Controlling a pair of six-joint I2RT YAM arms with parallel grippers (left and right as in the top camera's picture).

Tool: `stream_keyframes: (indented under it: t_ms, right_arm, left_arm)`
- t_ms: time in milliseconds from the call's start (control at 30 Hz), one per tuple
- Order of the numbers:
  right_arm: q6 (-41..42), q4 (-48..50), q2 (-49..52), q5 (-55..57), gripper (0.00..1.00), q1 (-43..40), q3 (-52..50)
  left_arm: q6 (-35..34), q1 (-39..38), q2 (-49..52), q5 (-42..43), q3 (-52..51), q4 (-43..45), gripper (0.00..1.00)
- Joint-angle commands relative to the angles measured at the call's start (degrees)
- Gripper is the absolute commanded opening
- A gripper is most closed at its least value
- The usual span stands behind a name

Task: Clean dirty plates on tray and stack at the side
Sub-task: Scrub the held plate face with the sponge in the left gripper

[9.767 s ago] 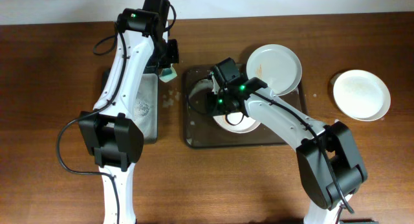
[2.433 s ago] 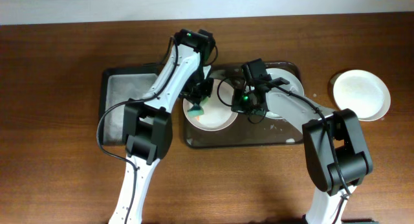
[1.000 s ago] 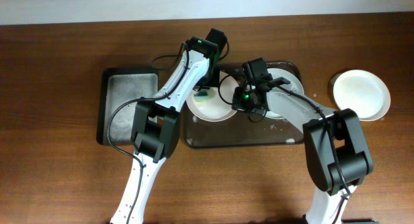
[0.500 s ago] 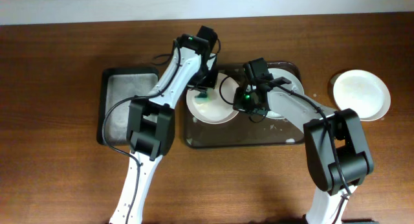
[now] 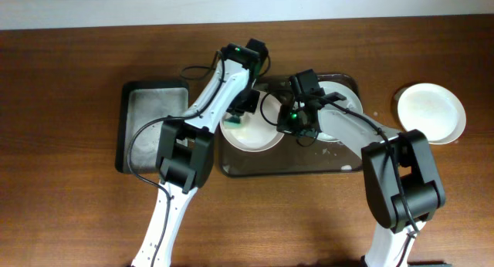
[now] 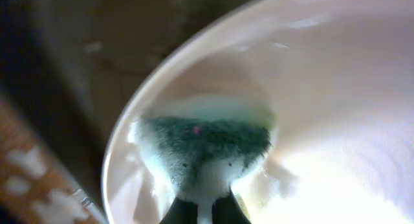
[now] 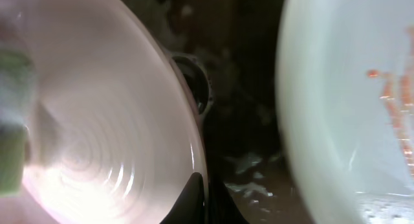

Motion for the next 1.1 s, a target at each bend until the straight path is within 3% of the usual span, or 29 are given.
stream_keyframes:
  t_ms: [0,67,233,400,500,667,833,1067]
  right_arm:
    - [-1.38,-0.26,0.85,0.92,0.04,-0.04,-0.5]
    - [-1.38,-0.26,0.85,0.92,0.04,-0.04,-0.5]
    - [-1.38,-0.26,0.85,0.92,0.04,-0.04,-0.5]
    - [-1.38,-0.26,0.85,0.92,0.04,-0.04,-0.5]
    - [-1.38,-0.26,0.85,0.92,0.04,-0.04,-0.5]
    - [-1.4,-0.26,0.85,0.92,0.04,-0.04,-0.5]
    - [-1.38,-0.24,0.85,0.92,0.04,-0.04,-0.5]
    - [-1.4,-0.26,0.85,0.92,0.04,-0.04,-0.5]
  left_arm:
    - [11.61,-0.46,2.45,16.76,-0.87,0.46,0.0]
    - [12.68,-0.35,2.45,17.07,-0.87,0.24,0.0]
    - [21.05,-0.07,2.45,27.47,-0.87,-1.38,0.0]
    - [21.14,1.55,2.45,28.28,-0.87,-2.69,0.0]
    - [11.74,3.23,2.45,21.57,-0.87,-2.78,0.0]
    - [-10.71,5.22,2.45,-3.93,-0.87,-6.36,0.0]
    - [-18.99,5.42,2.45,-16.41,-0.87,-5.57,0.0]
    - [-18.99,3.34,2.45,-15.61,-0.87,2.34,0.0]
